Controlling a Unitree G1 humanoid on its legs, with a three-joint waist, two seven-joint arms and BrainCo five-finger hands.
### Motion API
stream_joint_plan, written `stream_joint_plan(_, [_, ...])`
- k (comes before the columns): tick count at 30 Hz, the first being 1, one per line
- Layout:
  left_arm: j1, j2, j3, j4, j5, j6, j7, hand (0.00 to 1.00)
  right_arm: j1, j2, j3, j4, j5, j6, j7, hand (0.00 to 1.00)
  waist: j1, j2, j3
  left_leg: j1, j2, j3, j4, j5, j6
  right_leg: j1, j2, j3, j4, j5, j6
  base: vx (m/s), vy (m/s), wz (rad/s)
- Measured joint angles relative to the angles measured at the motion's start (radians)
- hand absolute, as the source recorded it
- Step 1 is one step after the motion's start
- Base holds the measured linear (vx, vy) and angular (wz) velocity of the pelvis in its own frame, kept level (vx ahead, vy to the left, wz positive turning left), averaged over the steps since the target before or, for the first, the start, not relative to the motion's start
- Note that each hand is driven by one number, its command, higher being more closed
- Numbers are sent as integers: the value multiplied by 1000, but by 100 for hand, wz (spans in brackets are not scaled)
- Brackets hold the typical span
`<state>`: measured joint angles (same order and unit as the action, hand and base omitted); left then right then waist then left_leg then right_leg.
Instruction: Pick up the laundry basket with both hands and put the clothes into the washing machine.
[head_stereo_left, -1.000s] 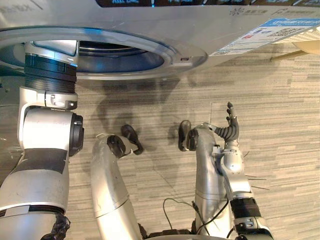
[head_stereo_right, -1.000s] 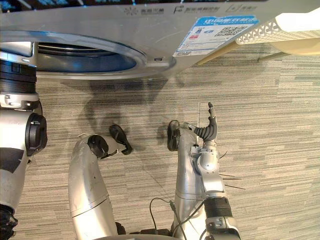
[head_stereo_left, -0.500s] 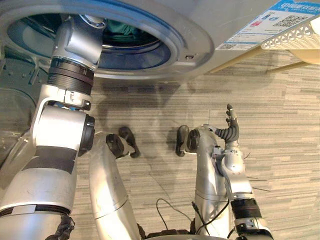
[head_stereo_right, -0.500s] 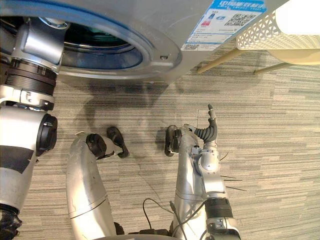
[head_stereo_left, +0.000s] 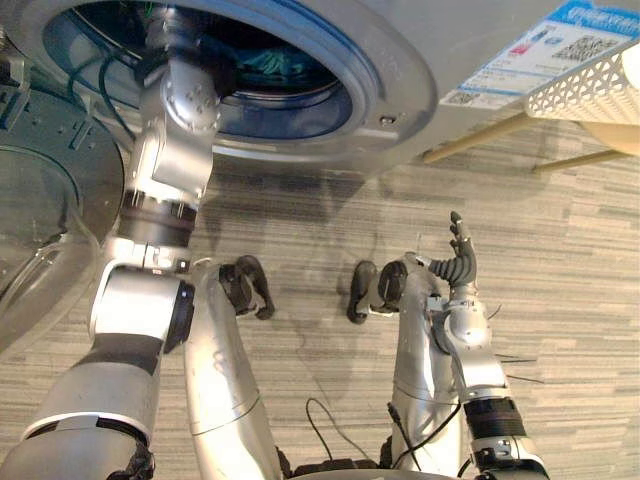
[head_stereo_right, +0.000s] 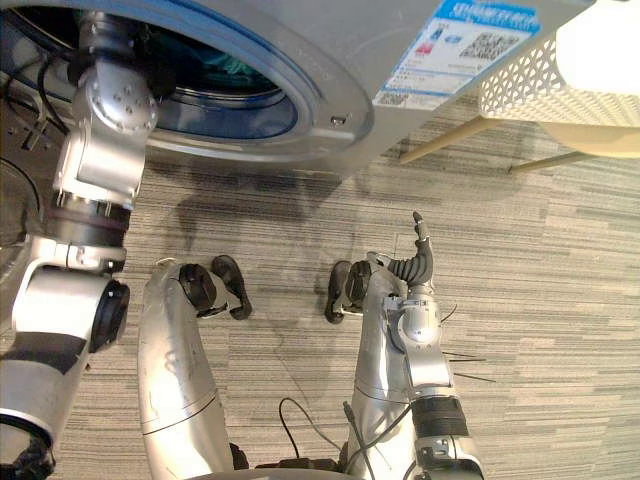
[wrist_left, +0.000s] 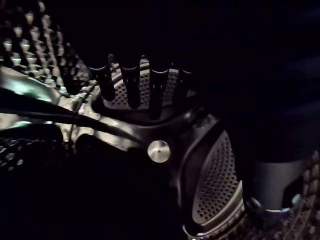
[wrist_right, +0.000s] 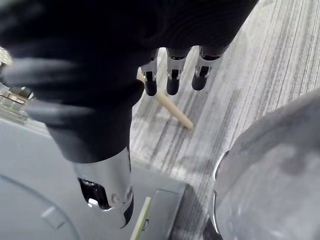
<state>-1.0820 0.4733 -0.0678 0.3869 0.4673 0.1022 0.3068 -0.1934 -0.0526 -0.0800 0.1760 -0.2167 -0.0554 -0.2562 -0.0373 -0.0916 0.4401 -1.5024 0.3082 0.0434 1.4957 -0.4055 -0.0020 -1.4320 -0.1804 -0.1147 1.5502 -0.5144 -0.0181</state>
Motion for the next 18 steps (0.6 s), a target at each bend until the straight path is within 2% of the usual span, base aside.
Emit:
stream_joint_plan(4, [215, -56, 84, -72, -93, -2, 1, 0, 6, 6, 0, 1, 0, 26, 5, 0, 8, -2, -2, 96, -20, 9, -102, 27, -19, 94, -10, -22, -84, 4, -7, 75, -75, 20])
stream_joint_plan(6, [346, -109, 104, -95, -143, -5, -1, 0, 16, 6, -2, 4, 0, 39, 12, 0, 23, -2, -3, 168, -30, 10, -172, 42, -31, 170, -10, -41, -146, 9, -15, 63, -71, 16])
stream_joint_plan(9, [577, -231, 118, -111, -194, -23, -3, 0, 59, 11, -2, 10, 0, 45, 20, 0, 46, -4, -13, 316, -47, 11, -304, 72, -54, 327, -10, -79, -267, 17, -22, 104, -90, 24])
stream_joint_plan(11, [742, -316, 117, -110, -223, -26, -8, 0, 86, 14, -4, 54, 1, 54, 23, 0, 54, -6, -41, 435, -58, 21, -413, 100, -68, 448, -6, -105, -371, 34, -23, 161, -87, 27])
stream_joint_plan(12, [840, -359, 116, -95, -235, -27, -24, 0, 100, 16, -8, 106, 2, 66, 27, 0, 55, -7, -61, 533, -73, 27, -500, 122, -74, 549, -7, -122, -448, 45, -18, 172, -66, 29])
stream_joint_plan(16, [1015, -396, 118, 2, -242, -44, -52, 0, 151, 18, -14, 226, 2, 75, 46, 0, 65, -4, -106, 804, -99, 62, -715, 165, -82, 806, 0, -140, -648, 92, 3, 170, -17, 13])
stream_joint_plan(18, [1100, -409, 145, 118, -261, -49, -89, 0, 209, 17, -28, 330, 9, 86, 60, 0, 75, 5, -192, 954, -113, 85, -877, 207, -79, 957, 13, -162, -817, 142, 23, 188, 54, 7])
